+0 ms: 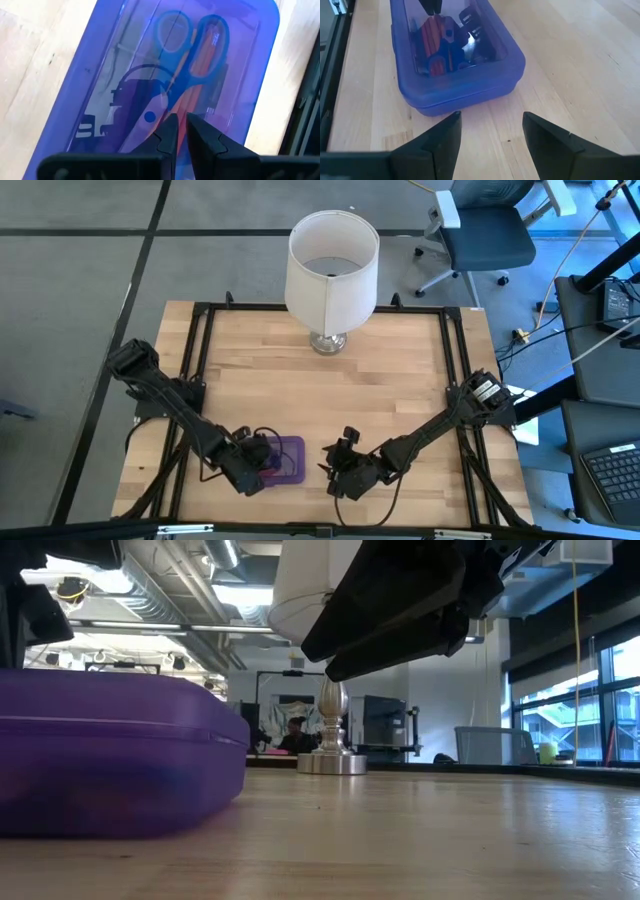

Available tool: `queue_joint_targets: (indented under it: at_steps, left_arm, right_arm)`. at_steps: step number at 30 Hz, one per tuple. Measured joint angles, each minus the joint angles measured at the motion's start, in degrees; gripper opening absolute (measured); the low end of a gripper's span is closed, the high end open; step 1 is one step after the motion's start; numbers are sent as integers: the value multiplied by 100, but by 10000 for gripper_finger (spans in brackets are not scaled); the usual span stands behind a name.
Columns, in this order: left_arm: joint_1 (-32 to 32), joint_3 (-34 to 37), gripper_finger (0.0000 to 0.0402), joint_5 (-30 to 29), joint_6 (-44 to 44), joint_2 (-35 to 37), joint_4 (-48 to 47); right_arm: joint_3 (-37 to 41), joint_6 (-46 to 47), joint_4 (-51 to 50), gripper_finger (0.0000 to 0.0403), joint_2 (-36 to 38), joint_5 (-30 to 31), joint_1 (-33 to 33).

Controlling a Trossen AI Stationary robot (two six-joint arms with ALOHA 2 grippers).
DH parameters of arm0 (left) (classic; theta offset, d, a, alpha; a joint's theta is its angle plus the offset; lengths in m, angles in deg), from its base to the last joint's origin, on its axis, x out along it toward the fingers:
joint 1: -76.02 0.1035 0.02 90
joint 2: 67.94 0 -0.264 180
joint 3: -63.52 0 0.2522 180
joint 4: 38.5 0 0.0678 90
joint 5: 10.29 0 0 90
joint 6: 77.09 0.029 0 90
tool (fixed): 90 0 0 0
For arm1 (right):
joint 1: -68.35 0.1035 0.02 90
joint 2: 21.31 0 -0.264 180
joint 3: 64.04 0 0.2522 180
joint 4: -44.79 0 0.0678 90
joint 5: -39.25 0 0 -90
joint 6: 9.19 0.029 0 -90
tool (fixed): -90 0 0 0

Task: Pick & place school supplies into a supply box
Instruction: Close the purple supply box, then return to Home Position

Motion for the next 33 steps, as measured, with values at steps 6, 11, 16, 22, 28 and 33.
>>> queue_joint_targets:
  at_steps: [6,11,16,22,28,33]
  left_arm:
    - [-1,-26,31,58,-65,-269,31]
    - [-1,-31,31,138,-64,-336,22]
    - [-22,-226,31,229,172,65,-427]
    - [-167,-526,31,-608,741,945,-638]
    - [-1154,-361,31,-3077,1062,1901,-630]
    - [-2159,217,31,-4654,711,2444,-621]
  right_arm:
    - [0,0,0,215,0,0,0]
    - [0,0,-2,215,0,0,-2]
    - [0,-2,29,215,0,7,-2]
    - [7,-343,39,215,203,112,2]
    - [165,-657,-690,215,883,859,367]
    - [1245,630,-1184,215,1867,1836,824]
